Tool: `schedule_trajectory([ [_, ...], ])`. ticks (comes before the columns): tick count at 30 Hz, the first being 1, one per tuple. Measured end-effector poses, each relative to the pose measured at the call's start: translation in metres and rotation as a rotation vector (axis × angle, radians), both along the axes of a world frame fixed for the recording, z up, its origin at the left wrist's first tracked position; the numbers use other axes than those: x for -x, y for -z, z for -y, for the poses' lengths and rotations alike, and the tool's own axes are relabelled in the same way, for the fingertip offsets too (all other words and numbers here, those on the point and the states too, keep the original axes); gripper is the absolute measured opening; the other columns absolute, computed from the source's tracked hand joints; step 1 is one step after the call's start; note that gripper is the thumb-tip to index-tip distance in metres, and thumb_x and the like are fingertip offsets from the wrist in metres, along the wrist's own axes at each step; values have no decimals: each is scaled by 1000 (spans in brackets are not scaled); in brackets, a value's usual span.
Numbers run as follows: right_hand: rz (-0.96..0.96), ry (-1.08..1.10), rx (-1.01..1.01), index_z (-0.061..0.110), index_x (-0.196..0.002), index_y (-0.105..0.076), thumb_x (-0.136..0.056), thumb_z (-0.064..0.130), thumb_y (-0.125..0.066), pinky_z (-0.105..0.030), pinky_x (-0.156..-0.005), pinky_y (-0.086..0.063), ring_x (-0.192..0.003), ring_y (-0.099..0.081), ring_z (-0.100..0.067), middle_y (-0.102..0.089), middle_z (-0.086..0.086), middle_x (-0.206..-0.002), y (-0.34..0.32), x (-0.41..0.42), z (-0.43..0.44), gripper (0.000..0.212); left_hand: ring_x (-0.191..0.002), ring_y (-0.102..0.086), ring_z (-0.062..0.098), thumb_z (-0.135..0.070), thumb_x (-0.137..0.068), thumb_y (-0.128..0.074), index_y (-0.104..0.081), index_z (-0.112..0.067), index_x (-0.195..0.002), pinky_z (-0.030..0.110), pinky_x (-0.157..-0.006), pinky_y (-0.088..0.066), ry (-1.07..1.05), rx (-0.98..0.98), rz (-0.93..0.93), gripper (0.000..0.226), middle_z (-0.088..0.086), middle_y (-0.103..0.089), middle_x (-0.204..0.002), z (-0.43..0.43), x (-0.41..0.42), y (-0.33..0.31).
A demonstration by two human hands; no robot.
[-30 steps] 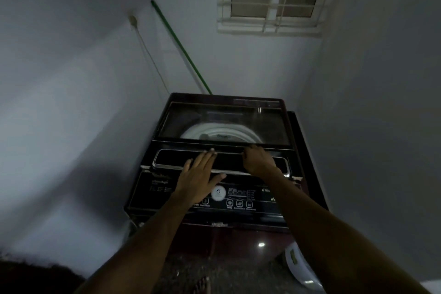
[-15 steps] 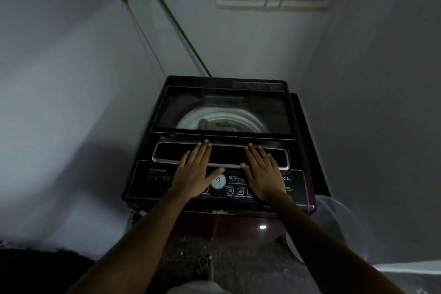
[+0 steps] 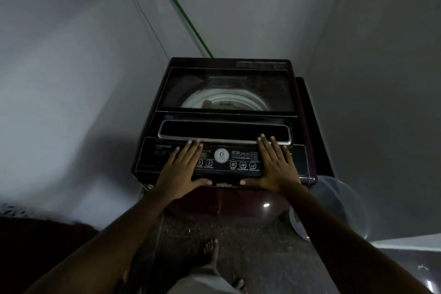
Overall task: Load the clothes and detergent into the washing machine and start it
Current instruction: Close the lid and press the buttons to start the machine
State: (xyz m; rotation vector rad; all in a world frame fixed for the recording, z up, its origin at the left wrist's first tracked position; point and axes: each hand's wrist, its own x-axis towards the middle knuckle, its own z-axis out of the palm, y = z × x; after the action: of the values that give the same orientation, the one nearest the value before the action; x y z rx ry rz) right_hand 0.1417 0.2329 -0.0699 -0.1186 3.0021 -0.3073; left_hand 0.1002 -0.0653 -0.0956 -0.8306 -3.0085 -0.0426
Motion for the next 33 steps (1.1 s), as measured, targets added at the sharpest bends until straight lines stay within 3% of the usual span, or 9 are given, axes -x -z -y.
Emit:
schedule_trajectory([
  [7, 17, 32, 5, 18, -151, 17, -46, 101, -40, -45, -120, 8, -143, 28, -12, 26, 4, -157, 0, 0, 4, 145, -149, -13, 38, -73, -88, -40, -33, -10, -149, 54, -119, -19, -59, -132, -31, 87, 11, -22, -162, 7, -16, 15],
  [10, 8, 42, 11, 19, -151, 17, -46, 101, -41, -45, -119, 9, -142, 29, -11, 26, 6, -157, 0, 3, 6, 145, -147, -22, 37, -66, -88, -47, -41, -7, -140, 55, -117, -27, 6, -217, -29, 79, 10, -36, -156, 19, -10, 13],
  [13, -25, 55, 2, 20, -151, 16, -47, 101, -41, -44, -120, 8, -143, 26, -9, 23, 8, -158, 3, 3, 8, 143, -148, -24, 32, -64, -89, -47, -44, -2, -140, 49, -119, -25, 14, -270, -36, 80, 9, -51, -145, 28, -7, 17],
  [20, -56, 75, -18, 21, -152, 13, -45, 101, -40, -45, -120, 4, -144, 23, -9, 19, 9, -159, 3, -4, 10, 144, -146, -28, 34, -62, -90, -50, -29, -2, -150, 52, -116, -30, 14, -328, -96, 86, 17, -60, -133, 26, -9, 27],
  [22, -52, 86, -13, 22, -152, 14, -45, 101, -41, -45, -120, 4, -144, 24, -9, 19, 11, -159, 2, -3, 10, 144, -145, -29, 35, -57, -90, -53, -32, -3, -145, 54, -114, -31, 46, -338, -130, 80, 15, -61, -133, 23, -10, 26],
  [28, -52, 89, -10, 24, -152, 13, -44, 101, -42, -46, -120, 3, -145, 22, -9, 17, 11, -159, 1, -1, 11, 144, -146, -28, 35, -58, -92, -49, -55, -3, -124, 55, -113, -34, 67, -317, -175, 64, 11, -39, -154, 24, -9, 30],
  [30, -55, 94, -3, 24, -152, 13, -43, 100, -44, -45, -120, 5, -145, 22, -8, 17, 12, -159, 1, -1, 11, 144, -145, -30, 35, -59, -92, -49, -55, -3, -124, 55, -111, -36, 65, -315, -195, 65, 11, -43, -151, 24, -10, 28],
  [33, -48, 87, -7, 24, -152, 14, -43, 100, -45, -45, -119, 6, -144, 23, -9, 18, 11, -159, -1, -1, 12, 145, -140, -38, 32, -67, -84, -51, -41, -8, -142, 52, -106, -43, 12, -340, -146, 83, 6, -61, -132, 26, -8, 18],
])
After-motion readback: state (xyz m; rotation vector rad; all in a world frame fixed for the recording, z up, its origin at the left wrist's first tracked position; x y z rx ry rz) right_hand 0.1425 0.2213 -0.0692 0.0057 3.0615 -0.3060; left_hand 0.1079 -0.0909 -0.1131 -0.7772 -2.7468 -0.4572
